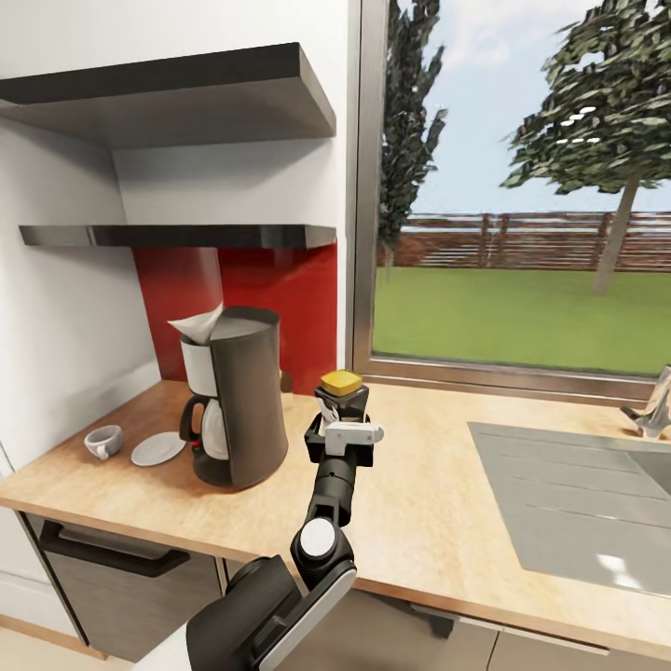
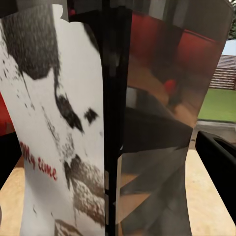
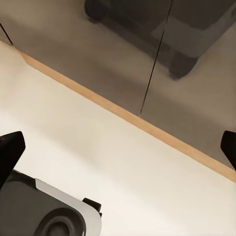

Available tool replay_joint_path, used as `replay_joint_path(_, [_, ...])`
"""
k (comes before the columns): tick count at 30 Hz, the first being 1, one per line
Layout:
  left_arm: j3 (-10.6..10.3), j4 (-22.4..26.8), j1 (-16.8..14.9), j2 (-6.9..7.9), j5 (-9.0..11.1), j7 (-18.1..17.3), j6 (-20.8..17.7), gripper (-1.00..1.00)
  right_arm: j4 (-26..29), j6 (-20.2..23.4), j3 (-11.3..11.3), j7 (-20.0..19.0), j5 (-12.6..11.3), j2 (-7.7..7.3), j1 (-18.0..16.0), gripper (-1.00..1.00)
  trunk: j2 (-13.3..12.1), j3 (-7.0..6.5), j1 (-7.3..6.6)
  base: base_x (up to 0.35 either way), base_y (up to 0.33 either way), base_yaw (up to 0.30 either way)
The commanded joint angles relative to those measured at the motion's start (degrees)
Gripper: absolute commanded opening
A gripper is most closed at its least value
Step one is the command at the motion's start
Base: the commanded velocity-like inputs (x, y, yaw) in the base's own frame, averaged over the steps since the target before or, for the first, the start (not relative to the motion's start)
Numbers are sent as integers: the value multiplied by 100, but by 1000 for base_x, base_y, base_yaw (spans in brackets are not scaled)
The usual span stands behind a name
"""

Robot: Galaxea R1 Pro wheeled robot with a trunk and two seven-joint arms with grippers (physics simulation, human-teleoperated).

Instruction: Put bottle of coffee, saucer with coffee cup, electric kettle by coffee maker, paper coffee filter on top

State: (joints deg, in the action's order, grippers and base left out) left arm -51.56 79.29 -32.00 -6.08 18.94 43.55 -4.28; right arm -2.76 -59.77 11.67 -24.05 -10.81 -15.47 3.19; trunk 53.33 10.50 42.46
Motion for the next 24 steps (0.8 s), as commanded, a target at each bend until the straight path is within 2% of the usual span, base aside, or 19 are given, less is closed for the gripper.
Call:
replay_joint_path(1, [-12,8,-8,1,4,40,-37,-100,-5,-17,38,-31,-62,0,-3,100,47,25,24,0,0,0])
replay_joint_path(24, [-26,8,-8,1,4,40,-37,-100,-11,-17,38,-30,-62,0,-3,100,970,438,529,0,0,0])
